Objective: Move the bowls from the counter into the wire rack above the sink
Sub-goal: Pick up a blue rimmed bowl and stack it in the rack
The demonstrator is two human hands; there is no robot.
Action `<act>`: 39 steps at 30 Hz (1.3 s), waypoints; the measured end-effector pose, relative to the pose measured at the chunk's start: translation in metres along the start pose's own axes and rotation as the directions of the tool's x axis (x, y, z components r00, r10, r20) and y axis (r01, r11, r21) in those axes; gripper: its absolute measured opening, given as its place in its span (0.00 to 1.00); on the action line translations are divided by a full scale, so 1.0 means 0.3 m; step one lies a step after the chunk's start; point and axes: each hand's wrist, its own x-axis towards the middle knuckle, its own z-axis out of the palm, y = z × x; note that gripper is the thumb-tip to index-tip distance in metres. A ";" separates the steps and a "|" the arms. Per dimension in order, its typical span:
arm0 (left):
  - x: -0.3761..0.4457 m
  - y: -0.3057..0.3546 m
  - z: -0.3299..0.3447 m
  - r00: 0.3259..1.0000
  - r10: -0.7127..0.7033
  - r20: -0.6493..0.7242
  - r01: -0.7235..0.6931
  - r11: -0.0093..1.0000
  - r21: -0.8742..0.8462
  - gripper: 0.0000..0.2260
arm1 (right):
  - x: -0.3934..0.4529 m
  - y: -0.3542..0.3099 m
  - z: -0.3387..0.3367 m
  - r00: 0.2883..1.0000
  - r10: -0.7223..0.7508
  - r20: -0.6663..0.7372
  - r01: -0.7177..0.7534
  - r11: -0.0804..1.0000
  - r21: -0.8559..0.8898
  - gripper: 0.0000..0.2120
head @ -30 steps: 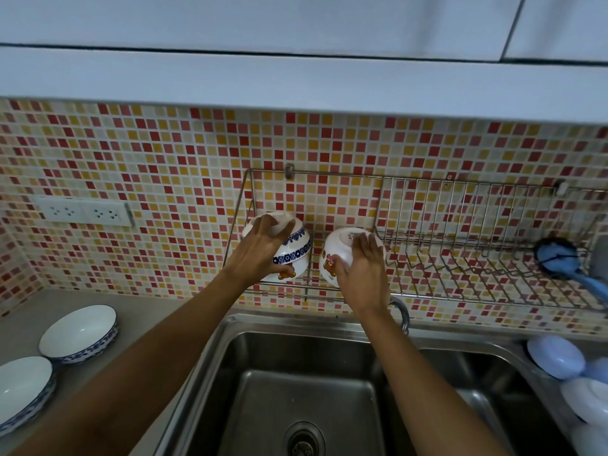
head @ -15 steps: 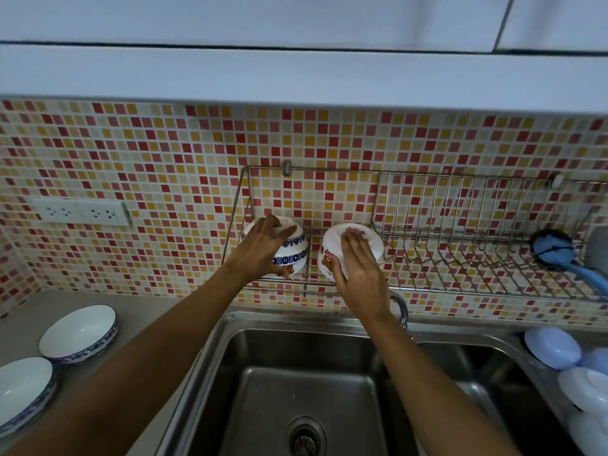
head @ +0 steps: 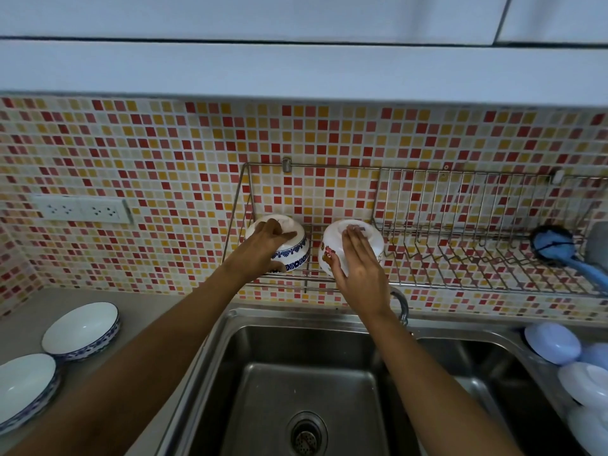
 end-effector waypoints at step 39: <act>-0.421 0.071 0.169 0.977 -0.176 -0.122 0.179 0.984 0.014 0.26 | -0.315 -0.181 -0.006 0.935 0.169 0.313 -0.177 0.984 -0.006 0.33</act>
